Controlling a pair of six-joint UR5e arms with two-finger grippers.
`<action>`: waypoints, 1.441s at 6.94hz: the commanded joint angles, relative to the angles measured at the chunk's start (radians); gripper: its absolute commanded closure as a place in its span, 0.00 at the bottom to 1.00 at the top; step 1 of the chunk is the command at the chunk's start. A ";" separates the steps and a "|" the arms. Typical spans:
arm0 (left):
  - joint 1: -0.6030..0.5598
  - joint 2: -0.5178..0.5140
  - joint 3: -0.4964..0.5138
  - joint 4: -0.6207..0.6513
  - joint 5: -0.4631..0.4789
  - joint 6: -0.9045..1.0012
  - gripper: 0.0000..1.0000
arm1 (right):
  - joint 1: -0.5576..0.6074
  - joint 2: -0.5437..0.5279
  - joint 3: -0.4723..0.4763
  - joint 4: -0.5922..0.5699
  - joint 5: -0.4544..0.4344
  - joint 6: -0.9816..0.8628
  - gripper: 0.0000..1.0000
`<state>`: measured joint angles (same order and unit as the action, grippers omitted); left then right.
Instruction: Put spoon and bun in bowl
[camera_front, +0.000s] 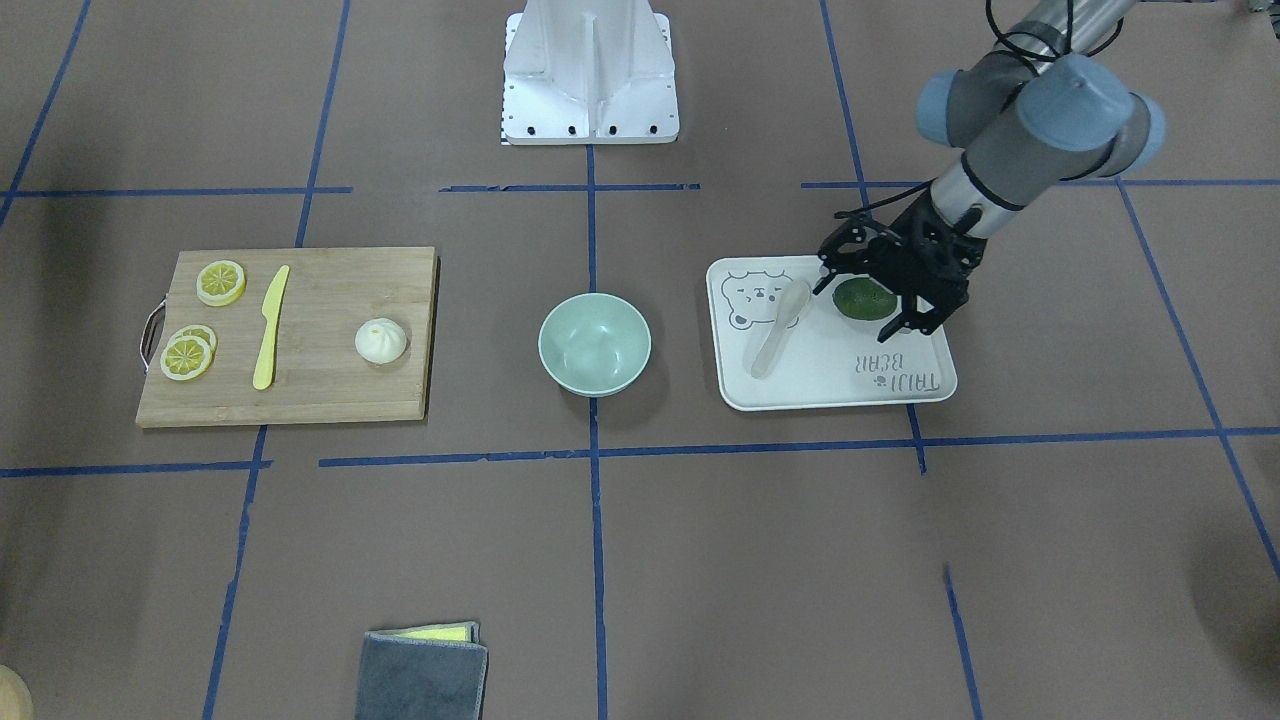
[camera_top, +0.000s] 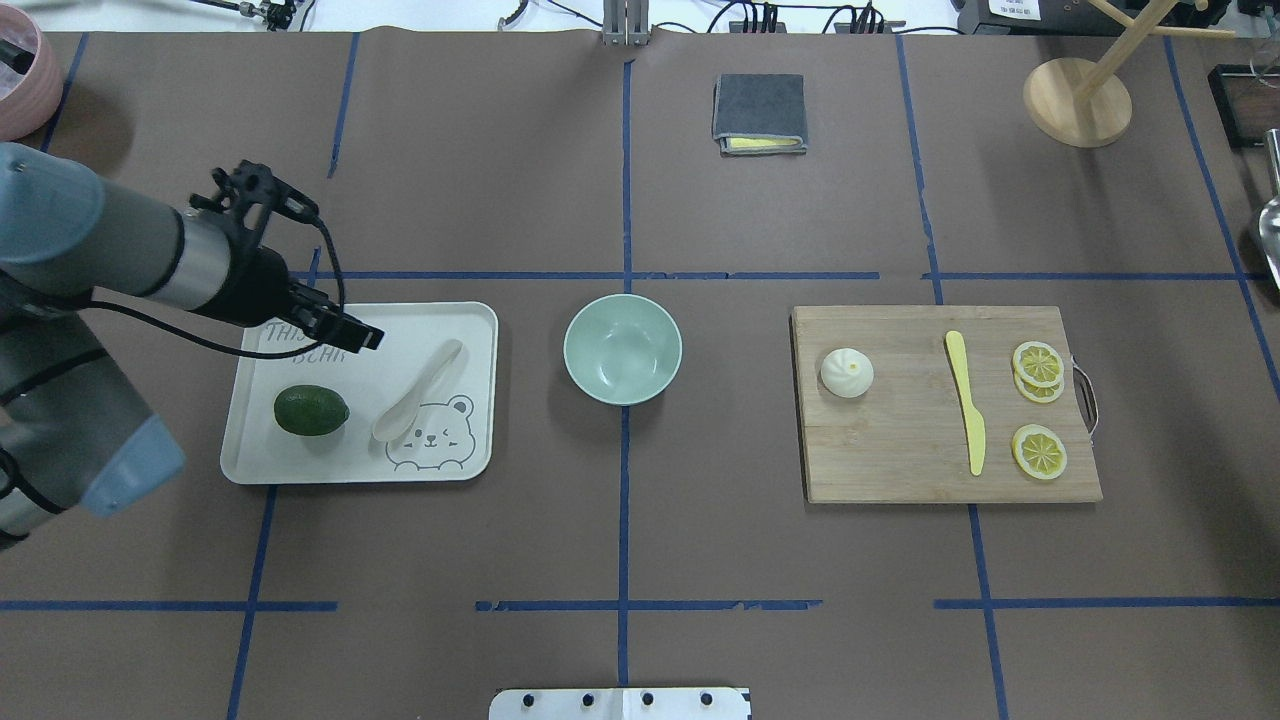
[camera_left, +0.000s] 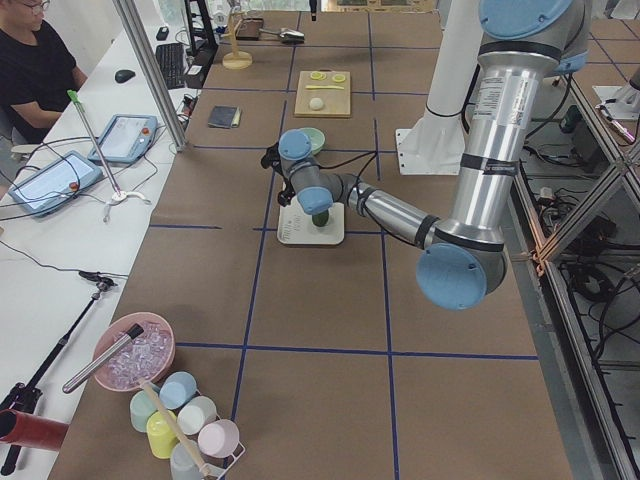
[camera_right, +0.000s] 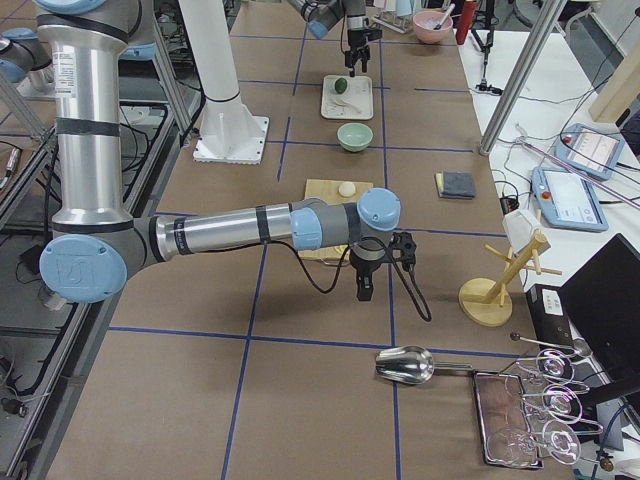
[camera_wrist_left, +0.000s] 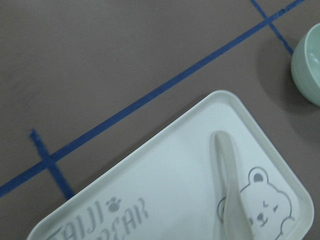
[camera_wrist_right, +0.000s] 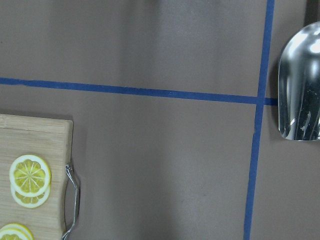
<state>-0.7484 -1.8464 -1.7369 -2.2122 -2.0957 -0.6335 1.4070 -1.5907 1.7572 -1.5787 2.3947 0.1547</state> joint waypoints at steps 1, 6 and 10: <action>0.111 -0.054 0.010 0.119 0.157 0.010 0.01 | 0.000 -0.002 -0.001 0.002 0.000 0.000 0.00; 0.184 -0.083 0.051 0.163 0.283 0.121 0.02 | 0.000 -0.005 -0.001 0.002 0.001 0.002 0.00; 0.184 -0.088 0.086 0.163 0.281 0.127 0.23 | 0.000 -0.005 0.001 0.002 0.003 0.002 0.00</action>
<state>-0.5637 -1.9339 -1.6542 -2.0505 -1.8135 -0.5081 1.4067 -1.5953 1.7566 -1.5769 2.3965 0.1564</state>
